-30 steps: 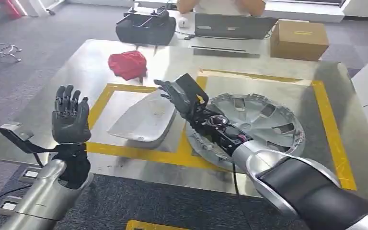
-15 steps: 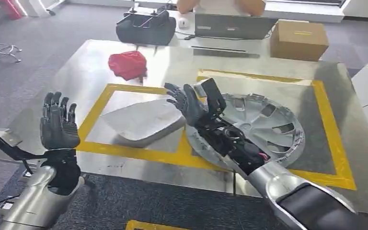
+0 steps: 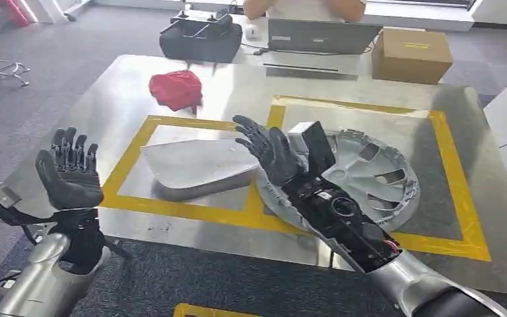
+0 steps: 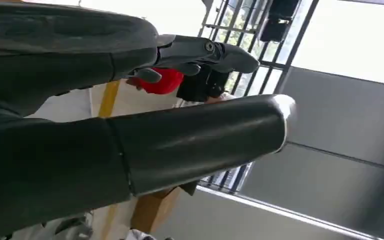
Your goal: Take the parts from the cabinet and place them on the table.
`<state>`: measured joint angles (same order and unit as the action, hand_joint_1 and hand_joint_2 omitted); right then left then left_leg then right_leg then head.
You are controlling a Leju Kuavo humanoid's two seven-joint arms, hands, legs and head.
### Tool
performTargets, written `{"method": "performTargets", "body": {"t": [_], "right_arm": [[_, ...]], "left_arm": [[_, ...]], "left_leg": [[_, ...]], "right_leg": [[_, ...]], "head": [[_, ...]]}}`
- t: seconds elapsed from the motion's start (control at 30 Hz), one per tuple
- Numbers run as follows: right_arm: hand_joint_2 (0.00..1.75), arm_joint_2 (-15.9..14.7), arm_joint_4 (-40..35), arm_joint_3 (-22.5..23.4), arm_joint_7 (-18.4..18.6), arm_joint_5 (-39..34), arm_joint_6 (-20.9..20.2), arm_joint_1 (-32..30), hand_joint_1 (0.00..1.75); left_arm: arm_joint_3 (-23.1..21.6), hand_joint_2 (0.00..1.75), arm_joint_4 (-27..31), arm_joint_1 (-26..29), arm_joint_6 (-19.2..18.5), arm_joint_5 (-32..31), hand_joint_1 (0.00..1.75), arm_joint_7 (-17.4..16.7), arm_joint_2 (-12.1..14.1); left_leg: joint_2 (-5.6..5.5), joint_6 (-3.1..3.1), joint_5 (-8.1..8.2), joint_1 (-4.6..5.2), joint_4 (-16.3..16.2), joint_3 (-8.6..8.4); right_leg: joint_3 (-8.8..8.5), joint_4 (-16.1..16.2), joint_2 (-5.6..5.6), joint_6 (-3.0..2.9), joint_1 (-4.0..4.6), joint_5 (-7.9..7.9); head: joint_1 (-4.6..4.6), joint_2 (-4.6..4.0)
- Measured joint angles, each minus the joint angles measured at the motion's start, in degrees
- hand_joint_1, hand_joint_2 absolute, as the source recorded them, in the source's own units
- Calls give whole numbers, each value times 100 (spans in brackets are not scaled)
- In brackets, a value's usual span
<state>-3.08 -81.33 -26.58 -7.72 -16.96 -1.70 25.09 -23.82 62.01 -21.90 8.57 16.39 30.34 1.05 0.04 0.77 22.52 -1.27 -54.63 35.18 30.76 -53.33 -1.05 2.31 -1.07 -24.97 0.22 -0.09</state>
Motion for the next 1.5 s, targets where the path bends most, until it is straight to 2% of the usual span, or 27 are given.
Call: {"method": "performTargets", "body": {"t": [0.3, 1.1, 1.13, 1.2, 1.23, 1.27, 1.33, 1.37, 1.4, 1.43, 1.47, 1.5], "right_arm": [[0, -133, -521, -59, 26, -18, 11, -292, 0], [0, -160, -667, -83, 13, -18, 74, -429, 0], [0, -162, -674, -83, 13, -20, 79, -441, 0], [0, -164, -715, -85, 15, -18, 87, -444, 0], [0, -175, -746, -81, 13, -18, 87, -455, 0], [0, -181, -750, -81, 4, -20, 87, -452, 0], [0, -203, -750, -81, 9, -18, 94, -485, 0], [0, -214, -750, -81, 9, -20, 96, -523, 0], [0, -219, -750, -81, 11, -20, 96, -552, 0], [0, -227, -750, -81, 13, -20, 96, -564, 0], [0, -238, -750, -76, 13, -20, 96, -564, 0], [0, -251, -754, -68, 13, -24, 96, -563, 0]], "left_arm": [[26, 0, 269, 73, 22, -55, 0, -118, 33], [44, 0, 457, 68, -33, -103, 0, -254, 74], [44, 0, 457, 58, -33, -103, 0, -256, 81], [44, 0, 466, 39, -33, -101, 0, -260, 81], [44, 0, 485, 53, -33, -99, 0, -260, 68], [44, 0, 488, 26, -33, -99, 0, -254, 70], [41, 0, 487, -1, -33, -96, 0, -256, 52], [44, 0, 485, 5, -33, -96, 0, -256, 44], [41, 0, 485, 11, -33, -96, 0, -256, 41], [41, 0, 485, 15, -33, -96, 0, -256, 39], [44, 0, 485, 15, -33, -94, 0, -256, 39], [41, 0, 485, 15, -31, -94, 0, -256, 37]], "left_leg": [[0, 0, 0, 0, 2, -1], [0, 0, 0, 0, 3, -5], [-10, -71, 36, 36, -34, 6], [-11, -126, 2, 30, 97, -67], [5, -144, -47, -57, 223, -185], [20, -161, -58, -39, 301, -257], [36, -178, -48, -32, 312, -294], [37, -175, -37, -30, 311, -298], [36, -164, -25, -34, 305, -302], [35, -143, -11, -43, 299, -315], [35, -109, 12, -60, 279, -329], [35, -62, 52, -84, 234, -344]], "right_leg": [[-1, 0, 0, 0, 0, -1], [-3, 0, 0, 0, 0, -1], [-25, 56, -13, 46, -43, 16], [-85, 114, -18, 89, -25, 25], [-93, 83, 1, 81, -60, -15], [-19, -141, 45, 76, -48, -157], [484, -1152, 92, 76, -49, -618], [726, -1588, 92, 91, -52, -761], [877, -1810, 91, 109, -61, -762], [869, -1720, 86, 122, -80, -628], [731, -1362, 83, 138, -103, -372], [495, -820, 63, 159, -127, -54]], "head": [[0, 0], [-2, 0], [-11, 0], [-48, 0], [-18, 0], [11, 0], [56, 0], [66, 0], [70, 0], [87, 0], [105, 0], [124, 0]]}}
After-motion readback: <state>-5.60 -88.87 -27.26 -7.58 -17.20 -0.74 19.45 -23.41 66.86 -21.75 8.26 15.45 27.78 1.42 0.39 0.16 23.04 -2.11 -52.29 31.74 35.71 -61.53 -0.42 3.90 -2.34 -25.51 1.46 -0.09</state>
